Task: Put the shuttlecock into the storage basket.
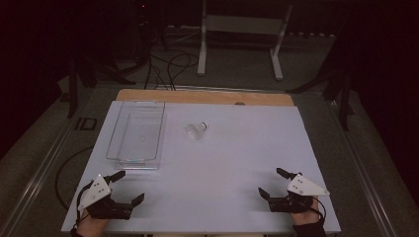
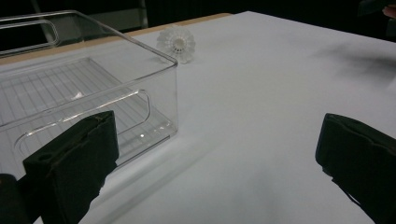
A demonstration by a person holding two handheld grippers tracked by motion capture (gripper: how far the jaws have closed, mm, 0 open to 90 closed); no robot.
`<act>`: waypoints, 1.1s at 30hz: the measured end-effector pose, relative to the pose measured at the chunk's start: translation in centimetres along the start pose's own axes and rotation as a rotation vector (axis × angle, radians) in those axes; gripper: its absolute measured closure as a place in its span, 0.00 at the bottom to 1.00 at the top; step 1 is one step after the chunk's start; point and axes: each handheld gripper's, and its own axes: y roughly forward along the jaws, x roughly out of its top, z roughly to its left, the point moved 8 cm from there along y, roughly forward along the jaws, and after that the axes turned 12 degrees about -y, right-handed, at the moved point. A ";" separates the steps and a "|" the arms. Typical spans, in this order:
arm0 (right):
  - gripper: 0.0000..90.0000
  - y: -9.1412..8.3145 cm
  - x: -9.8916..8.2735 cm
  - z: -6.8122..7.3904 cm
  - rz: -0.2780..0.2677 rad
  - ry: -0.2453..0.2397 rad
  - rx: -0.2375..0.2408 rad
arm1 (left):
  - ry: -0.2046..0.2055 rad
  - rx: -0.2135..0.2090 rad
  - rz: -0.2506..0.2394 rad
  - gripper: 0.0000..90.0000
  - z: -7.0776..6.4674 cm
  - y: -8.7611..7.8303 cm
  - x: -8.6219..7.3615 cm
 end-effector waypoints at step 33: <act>0.10 -0.1 0.5 0.2 -0.006 -0.005 -0.023 | -0.008 -0.041 0.048 0.00 -1.7 -0.2 2.1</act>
